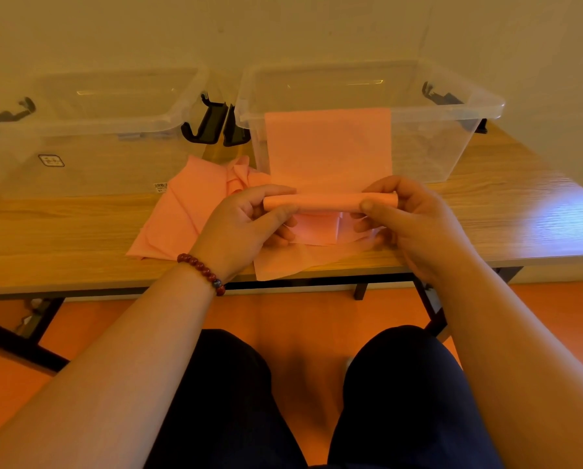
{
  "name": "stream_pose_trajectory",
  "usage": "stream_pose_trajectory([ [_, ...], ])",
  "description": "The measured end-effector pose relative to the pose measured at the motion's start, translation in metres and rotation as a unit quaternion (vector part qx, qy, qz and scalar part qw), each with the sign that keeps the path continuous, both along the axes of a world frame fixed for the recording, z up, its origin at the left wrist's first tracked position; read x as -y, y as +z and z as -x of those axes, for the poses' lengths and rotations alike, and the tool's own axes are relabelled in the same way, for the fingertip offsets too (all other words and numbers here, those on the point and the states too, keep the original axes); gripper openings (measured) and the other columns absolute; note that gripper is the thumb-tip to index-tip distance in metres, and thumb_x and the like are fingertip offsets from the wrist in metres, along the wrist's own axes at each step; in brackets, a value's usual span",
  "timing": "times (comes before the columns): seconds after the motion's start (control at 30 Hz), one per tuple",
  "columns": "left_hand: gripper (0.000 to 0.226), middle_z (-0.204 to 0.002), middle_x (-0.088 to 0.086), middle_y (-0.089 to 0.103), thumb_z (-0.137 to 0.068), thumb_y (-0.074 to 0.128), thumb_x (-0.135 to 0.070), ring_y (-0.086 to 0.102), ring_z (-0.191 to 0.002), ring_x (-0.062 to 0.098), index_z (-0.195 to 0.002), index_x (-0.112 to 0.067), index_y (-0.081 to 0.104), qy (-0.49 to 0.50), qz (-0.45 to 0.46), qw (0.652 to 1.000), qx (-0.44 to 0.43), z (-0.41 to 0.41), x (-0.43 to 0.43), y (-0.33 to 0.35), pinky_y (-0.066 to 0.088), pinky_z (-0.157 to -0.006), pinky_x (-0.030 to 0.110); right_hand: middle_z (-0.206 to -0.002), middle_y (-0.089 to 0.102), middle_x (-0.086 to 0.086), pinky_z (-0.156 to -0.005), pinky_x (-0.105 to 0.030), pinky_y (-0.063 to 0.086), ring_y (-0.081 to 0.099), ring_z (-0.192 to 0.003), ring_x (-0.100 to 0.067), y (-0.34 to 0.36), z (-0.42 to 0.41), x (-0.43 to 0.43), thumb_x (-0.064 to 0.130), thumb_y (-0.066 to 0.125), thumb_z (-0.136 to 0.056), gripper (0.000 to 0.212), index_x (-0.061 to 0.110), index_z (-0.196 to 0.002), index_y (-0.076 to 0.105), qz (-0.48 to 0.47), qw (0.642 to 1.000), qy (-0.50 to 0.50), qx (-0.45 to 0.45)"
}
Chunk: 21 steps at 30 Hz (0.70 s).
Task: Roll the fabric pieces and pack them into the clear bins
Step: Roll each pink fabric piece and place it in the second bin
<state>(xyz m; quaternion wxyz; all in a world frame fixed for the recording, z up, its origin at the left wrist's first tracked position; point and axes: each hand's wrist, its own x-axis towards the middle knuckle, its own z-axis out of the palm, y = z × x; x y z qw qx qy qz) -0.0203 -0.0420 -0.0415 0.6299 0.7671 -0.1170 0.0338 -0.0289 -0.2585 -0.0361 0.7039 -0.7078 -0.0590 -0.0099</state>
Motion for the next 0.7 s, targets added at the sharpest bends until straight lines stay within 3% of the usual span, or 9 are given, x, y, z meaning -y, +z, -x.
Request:
stream_pose_trajectory([
  [0.2, 0.02, -0.062, -0.011, 0.067, -0.096, 0.053, -0.013, 0.065, -0.057, 0.005, -0.091, -0.029, 0.064, 0.004, -0.016, 1.0, 0.008, 0.0004, 0.0009, -0.0009, 0.052, -0.054, 0.017, -0.075, 0.072, 0.0, -0.052, -0.02, 0.048, 0.067, -0.067, -0.011, -0.001, -0.0015, -0.001, 0.007, 0.067, -0.087, 0.019, 0.022, -0.099, 0.064, 0.004, 1.0, -0.002, 0.0],
  [0.37, 0.019, -0.065, -0.01, 0.069, -0.096, 0.053, -0.016, 0.066, -0.059, 0.007, -0.097, -0.031, 0.064, -0.008, -0.008, 1.0, 0.008, 0.0004, 0.0001, -0.0001, 0.051, -0.054, 0.017, -0.072, 0.071, 0.0, -0.055, -0.024, 0.051, 0.067, -0.068, -0.013, -0.0017, 0.0, -0.0015, 0.016, 0.065, -0.09, 0.004, 0.018, -0.092, 0.067, 0.011, 1.0, -0.023, 0.006],
  [0.57, 0.021, -0.073, -0.009, 0.072, -0.088, 0.064, -0.012, 0.067, -0.063, 0.008, -0.097, -0.031, 0.063, -0.004, -0.008, 1.0, 0.007, -0.001, -0.0002, -0.0022, 0.052, -0.056, 0.017, -0.075, 0.073, 0.001, -0.06, -0.032, 0.053, 0.068, -0.07, -0.013, -0.0016, -0.0002, -0.0026, 0.024, 0.063, -0.091, 0.006, 0.02, -0.094, 0.067, 0.013, 0.999, -0.046, 0.008],
  [0.7, 0.014, -0.071, -0.01, 0.071, -0.092, 0.058, -0.013, 0.066, -0.062, 0.007, -0.094, -0.025, 0.064, -0.004, -0.002, 1.0, 0.015, -0.0013, -0.0007, -0.0027, 0.052, -0.055, 0.017, -0.08, 0.072, 0.0, -0.059, -0.027, 0.051, 0.069, -0.072, -0.013, -0.0014, -0.0005, -0.0011, 0.015, 0.071, -0.084, 0.024, 0.023, -0.105, 0.064, 0.008, 1.0, -0.018, -0.003],
])
